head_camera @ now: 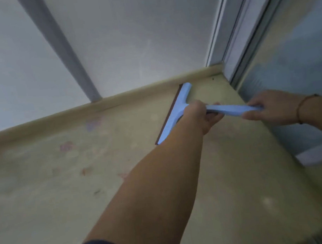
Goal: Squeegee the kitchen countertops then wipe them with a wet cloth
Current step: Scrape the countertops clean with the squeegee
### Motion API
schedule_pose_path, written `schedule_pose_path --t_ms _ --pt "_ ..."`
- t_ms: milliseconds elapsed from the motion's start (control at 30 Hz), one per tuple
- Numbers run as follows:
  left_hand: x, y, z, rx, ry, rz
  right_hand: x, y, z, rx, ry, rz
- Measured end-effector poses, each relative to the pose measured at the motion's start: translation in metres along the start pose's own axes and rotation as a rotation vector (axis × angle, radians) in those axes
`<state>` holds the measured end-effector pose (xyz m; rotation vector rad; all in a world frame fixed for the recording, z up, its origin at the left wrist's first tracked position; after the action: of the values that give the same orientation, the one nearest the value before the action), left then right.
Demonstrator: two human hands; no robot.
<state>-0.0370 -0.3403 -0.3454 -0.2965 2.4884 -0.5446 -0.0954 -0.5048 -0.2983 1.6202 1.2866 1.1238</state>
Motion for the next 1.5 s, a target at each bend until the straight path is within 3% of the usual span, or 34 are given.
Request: schedule_pose_path --t_ms 633,1500 --pt "0.022 -0.043 0.014 0.038 0.016 0.249 -0.019 -0.033 -0.044 -0.158 -0.233 0.133" --pt "0.099 0.007 -0.058 0.028 0.256 0.563 0.082 -0.117 -0.178 -0.219 -0.595 0.554"
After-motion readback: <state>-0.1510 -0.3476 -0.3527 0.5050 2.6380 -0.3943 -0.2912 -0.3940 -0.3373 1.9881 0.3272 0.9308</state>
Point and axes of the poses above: each hand's wrist, its own z-axis towards the middle knuckle, its own y-axis out of the back of the hand, x = y × z, the point moved 1 cm from there along z, towards the middle knuckle, and after that the axes turned 3 degrees about -x, right-handed, at the moved point
